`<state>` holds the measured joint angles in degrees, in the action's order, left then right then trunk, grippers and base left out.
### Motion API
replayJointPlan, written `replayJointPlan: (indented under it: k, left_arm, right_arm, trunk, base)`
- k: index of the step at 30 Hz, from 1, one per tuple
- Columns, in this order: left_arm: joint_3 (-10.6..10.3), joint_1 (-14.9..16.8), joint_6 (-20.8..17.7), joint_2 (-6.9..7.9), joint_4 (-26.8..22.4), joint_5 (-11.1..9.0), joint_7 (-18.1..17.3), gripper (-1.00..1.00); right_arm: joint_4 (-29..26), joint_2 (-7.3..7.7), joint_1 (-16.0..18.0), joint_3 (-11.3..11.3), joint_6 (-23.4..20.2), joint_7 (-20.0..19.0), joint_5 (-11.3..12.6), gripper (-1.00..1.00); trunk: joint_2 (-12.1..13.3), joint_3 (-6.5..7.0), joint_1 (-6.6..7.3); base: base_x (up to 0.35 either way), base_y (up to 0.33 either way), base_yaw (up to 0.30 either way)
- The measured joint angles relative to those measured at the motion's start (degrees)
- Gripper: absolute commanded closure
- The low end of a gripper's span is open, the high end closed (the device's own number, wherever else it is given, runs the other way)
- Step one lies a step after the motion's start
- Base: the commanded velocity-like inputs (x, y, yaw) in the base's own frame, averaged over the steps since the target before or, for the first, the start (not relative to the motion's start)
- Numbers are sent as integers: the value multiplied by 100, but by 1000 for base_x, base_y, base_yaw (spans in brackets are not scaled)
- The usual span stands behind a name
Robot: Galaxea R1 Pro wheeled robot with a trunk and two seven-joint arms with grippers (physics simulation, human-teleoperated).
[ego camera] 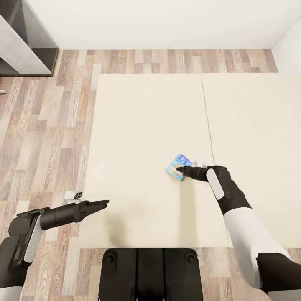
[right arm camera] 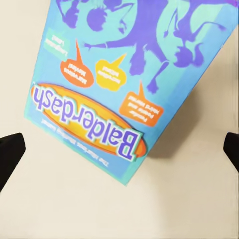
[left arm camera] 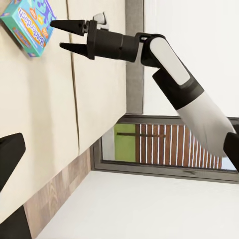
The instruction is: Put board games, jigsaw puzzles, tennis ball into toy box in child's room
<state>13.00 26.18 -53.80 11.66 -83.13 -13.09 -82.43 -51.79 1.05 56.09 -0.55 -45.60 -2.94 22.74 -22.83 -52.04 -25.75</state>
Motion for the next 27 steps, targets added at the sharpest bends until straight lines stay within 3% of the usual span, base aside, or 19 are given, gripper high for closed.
replayJointPlan:
  k: [27]
  left_arm:
    - [1, 0, 0, -1, -44, 4, 4, -100]
  right_arm:
    - [-41, 18, 102, 6, 151, 62, -42, -100]
  trunk:
    - [0, 0, 0]
  base:
    - [0, 0, 0]
